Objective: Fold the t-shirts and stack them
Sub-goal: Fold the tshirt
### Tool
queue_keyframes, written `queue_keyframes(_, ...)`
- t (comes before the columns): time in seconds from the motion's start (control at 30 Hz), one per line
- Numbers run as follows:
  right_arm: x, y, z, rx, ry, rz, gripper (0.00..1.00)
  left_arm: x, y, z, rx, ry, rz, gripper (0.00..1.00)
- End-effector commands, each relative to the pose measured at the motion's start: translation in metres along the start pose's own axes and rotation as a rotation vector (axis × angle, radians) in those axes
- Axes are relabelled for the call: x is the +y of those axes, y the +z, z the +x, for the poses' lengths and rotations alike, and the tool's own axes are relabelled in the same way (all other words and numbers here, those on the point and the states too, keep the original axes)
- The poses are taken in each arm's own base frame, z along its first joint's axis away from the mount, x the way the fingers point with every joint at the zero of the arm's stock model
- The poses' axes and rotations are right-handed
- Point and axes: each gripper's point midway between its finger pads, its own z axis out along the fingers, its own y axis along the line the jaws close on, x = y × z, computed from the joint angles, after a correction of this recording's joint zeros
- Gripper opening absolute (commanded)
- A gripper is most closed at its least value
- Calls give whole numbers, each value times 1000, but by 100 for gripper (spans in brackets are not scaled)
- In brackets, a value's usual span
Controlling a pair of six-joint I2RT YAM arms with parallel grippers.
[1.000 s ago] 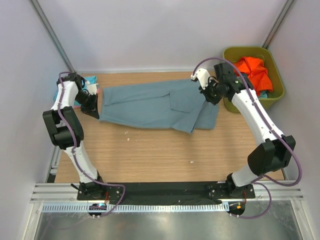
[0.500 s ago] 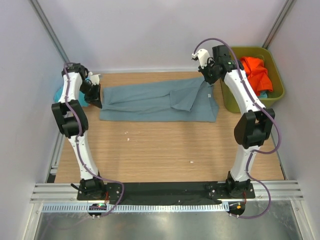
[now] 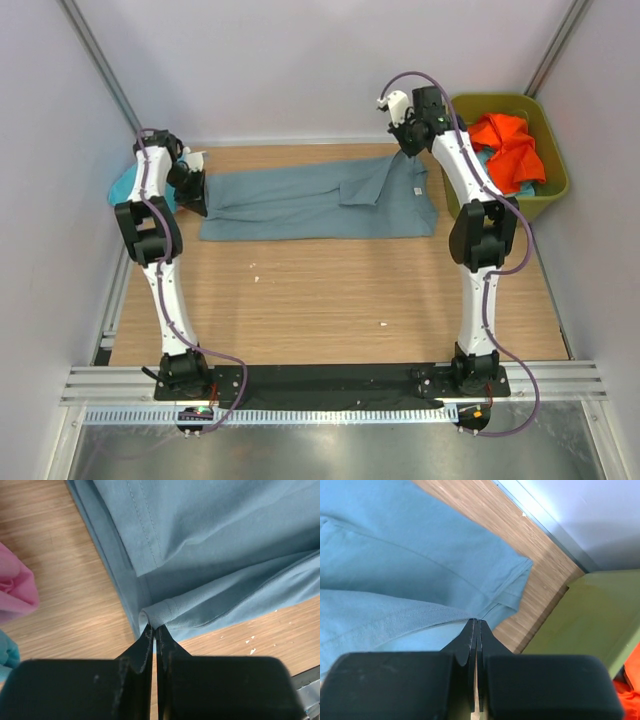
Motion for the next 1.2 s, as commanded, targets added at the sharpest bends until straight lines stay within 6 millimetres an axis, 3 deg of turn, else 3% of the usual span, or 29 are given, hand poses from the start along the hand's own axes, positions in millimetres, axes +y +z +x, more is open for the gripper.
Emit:
queue_keyframes(0.0, -27, -7, -29, -91, 19, 99, 1, 2, -13, -19, -67, 18, -35, 0)
queue_keyframes(0.3, -39, 6, -43, -142, 41, 143, 1, 8, -21, -31, -115, 13, -65, 0)
queue_keyframes(0.47, -46, 29, -41, -153, 52, 178, 1, 22, -14, -37, -121, -15, -133, 1)
queue_keyframes(0.53, -52, 36, -44, -167, 87, 213, 3, 27, -15, -44, -138, -17, -162, 19)
queue_keyframes(0.57, -61, 39, -37, -140, 105, 264, 33, 25, -16, -46, -142, -10, -175, 32)
queue_keyframes(0.6, -65, 35, -41, -150, 115, 286, 44, 22, -18, -45, -137, -6, -186, 44)
queue_keyframes(0.63, -70, 29, -47, -173, 141, 309, 57, 16, -22, -47, -147, 2, -181, 46)
queue_keyframes(0.67, -77, 13, -57, -201, 153, 332, 61, 7, -39, -52, -189, 8, -187, 48)
queue_keyframes(0.73, -79, -2, -65, -224, 190, 350, 71, -6, -54, -51, -214, 21, -186, 50)
queue_keyframes(0.77, -82, -22, -76, -257, 204, 359, 72, -16, -74, -53, -257, 30, -186, 51)
queue_keyframes(0.9, -49, -33, -62, -221, 267, 229, 72, -53, -78, -42, -246, 78, -108, 53)
queue_keyframes(0.97, -18, -28, -54, -200, 320, 97, 72, -74, -57, -28, -177, 104, -49, 53)
queue_keyframes(1.03, 14, -16, -29, -126, 354, -24, 71, -94, -32, -16, -104, 135, 5, 52)
queue_keyframes(1.1, 41, 0, -1, -42, 376, -115, 69, -100, -16, -9, -59, 133, 32, 51)
queue_keyframes(1.13, 50, 7, 8, -20, 390, -149, 68, -112, -5, -6, -33, 160, 31, 51)
queue_keyframes(1.17, 58, 12, 14, -3, 403, -177, 68, -112, 2, -3, -15, 164, 19, 51)
